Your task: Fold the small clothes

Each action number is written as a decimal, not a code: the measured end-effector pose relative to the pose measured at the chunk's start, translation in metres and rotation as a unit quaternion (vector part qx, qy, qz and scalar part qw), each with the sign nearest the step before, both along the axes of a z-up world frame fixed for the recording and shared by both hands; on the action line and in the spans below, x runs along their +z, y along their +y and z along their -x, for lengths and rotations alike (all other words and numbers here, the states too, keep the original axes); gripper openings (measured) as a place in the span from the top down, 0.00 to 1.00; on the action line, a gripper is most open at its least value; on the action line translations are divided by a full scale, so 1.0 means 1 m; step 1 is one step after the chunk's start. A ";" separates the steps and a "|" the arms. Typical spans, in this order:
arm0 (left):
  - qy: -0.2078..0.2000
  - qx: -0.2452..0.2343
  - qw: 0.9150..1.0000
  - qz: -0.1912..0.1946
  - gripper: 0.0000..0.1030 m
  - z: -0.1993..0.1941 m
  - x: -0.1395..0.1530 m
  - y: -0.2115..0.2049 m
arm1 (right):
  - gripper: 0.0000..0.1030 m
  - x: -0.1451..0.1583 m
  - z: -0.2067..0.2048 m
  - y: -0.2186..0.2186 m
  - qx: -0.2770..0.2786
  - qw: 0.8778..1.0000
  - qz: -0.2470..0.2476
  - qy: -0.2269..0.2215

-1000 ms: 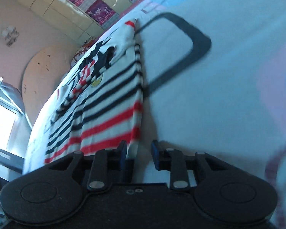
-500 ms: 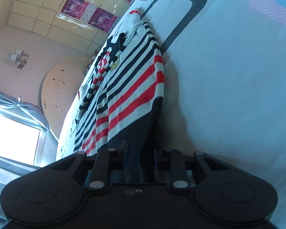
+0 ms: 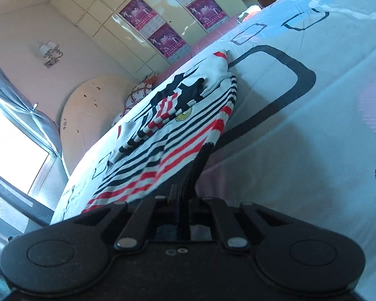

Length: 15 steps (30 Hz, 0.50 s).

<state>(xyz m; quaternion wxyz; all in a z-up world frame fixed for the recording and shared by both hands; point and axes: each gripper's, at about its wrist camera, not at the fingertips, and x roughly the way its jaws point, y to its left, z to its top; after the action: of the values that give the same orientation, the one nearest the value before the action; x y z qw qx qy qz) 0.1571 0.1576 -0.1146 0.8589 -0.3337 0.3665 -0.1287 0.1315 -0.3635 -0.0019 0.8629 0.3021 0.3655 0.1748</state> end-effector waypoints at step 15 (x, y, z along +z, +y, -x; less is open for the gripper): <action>-0.011 0.048 0.999 0.009 0.95 0.000 0.001 -0.010 | 0.94 -0.017 -0.005 -0.004 -0.040 0.999 0.003 0.014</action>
<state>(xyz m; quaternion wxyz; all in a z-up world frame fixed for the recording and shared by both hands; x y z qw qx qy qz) 0.1574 0.1479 -0.1131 0.8650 -0.3570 0.3398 -0.0940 0.1369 -0.3673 -0.0190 0.8649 0.3163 0.3656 0.1348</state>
